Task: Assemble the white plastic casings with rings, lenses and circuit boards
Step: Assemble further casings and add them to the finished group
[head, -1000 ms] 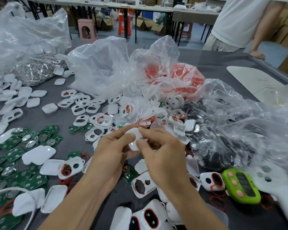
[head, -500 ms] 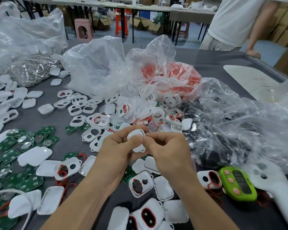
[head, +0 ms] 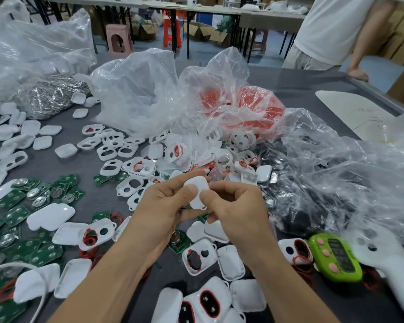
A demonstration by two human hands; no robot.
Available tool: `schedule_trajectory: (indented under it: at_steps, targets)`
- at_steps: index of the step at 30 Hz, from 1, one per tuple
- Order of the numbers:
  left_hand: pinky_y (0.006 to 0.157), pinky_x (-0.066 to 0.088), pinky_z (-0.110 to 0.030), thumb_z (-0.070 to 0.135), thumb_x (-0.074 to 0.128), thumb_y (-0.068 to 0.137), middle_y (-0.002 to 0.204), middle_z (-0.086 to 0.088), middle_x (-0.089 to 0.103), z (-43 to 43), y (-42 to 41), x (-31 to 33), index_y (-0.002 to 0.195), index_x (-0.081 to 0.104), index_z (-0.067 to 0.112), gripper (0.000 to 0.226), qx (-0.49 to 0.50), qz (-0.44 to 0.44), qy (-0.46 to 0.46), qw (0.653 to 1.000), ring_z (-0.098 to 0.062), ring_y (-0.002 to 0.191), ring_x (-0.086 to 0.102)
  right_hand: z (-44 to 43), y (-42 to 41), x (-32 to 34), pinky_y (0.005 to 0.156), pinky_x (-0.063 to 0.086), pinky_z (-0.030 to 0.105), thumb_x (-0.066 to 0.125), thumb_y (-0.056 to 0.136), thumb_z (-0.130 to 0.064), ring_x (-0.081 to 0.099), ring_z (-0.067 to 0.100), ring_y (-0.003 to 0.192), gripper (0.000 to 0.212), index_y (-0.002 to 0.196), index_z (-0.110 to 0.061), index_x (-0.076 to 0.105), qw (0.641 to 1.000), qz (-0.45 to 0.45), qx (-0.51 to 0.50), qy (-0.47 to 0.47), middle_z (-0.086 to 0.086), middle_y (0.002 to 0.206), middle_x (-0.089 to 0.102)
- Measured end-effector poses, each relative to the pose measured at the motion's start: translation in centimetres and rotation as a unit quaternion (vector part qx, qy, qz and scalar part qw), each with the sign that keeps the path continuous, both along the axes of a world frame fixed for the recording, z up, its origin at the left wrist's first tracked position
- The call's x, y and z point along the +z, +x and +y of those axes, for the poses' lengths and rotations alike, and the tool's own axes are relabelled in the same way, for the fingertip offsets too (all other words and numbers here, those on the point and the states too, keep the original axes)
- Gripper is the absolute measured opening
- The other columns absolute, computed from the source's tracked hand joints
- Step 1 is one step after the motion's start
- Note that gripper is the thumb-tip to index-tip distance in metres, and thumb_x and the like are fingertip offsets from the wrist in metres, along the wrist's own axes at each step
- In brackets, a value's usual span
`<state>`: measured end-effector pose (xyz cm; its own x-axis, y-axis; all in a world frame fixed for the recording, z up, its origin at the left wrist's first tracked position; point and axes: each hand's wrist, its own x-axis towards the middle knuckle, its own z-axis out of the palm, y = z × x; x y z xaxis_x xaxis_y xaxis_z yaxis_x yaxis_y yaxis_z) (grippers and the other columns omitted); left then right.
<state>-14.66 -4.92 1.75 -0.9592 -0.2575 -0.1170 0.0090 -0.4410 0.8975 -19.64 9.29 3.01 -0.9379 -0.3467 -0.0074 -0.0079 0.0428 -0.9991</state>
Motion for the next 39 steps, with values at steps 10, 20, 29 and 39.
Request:
schedule_trajectory:
  at_steps: [10, 20, 29, 39]
  targets:
    - [0.072, 0.065, -0.046, 0.012, 0.068, 0.084, 0.097, -0.02, 0.078, 0.0, 0.3, 0.1, 0.096, 0.084, 0.018, 0.02, 0.043, 0.001, -0.071, 0.997, -0.031, 0.081, 0.076, 0.0, 0.1, -0.7, 0.054, 0.056, 0.027, 0.077, 0.089, -0.015, 0.067, 0.017, 0.053, 0.014, 0.082, -0.026, 0.082, 0.999, -0.021, 0.026, 0.024, 0.004, 0.065, 0.074]
    - [0.067, 0.065, -0.04, 0.025, 0.079, 0.088, 0.07, 0.001, 0.075, 1.0, 0.5, 0.0, 0.103, 0.075, 0.054, 0.033, 0.101, 0.011, -0.258, 0.961, -0.016, 0.073, 0.075, -0.4, -0.2, -0.2, 0.057, 0.056, 0.022, 0.075, 0.09, -0.009, 0.068, 0.015, 0.058, 0.016, 0.079, -0.019, 0.081, 0.993, -0.084, -0.012, -0.077, 0.008, 0.071, 0.076]
    - [0.07, 0.054, -0.015, 0.026, 0.081, 0.084, 0.078, 0.034, 0.072, 1.2, 1.0, 0.1, 0.092, 0.071, 0.066, 0.043, 0.124, -0.02, -0.458, 0.88, 0.011, 0.078, 0.069, 0.4, -1.1, -0.4, 0.087, 0.06, 0.04, 0.077, 0.075, -0.024, 0.073, 0.009, 0.097, 0.031, 0.105, -0.033, 0.079, 0.997, 0.064, -0.014, 0.052, -0.012, 0.099, 0.078]
    - [0.074, 0.063, -0.048, 0.028, 0.079, 0.087, 0.08, 0.006, 0.079, 1.5, 0.7, -0.1, 0.098, 0.08, 0.048, 0.023, 0.119, 0.032, -0.325, 0.938, -0.032, 0.08, 0.074, 0.7, -1.5, 0.2, 0.069, 0.062, 0.026, 0.07, 0.091, 0.002, 0.078, 0.027, 0.086, 0.012, 0.089, -0.006, 0.078, 0.985, -0.128, -0.002, -0.112, 0.015, 0.089, 0.079]
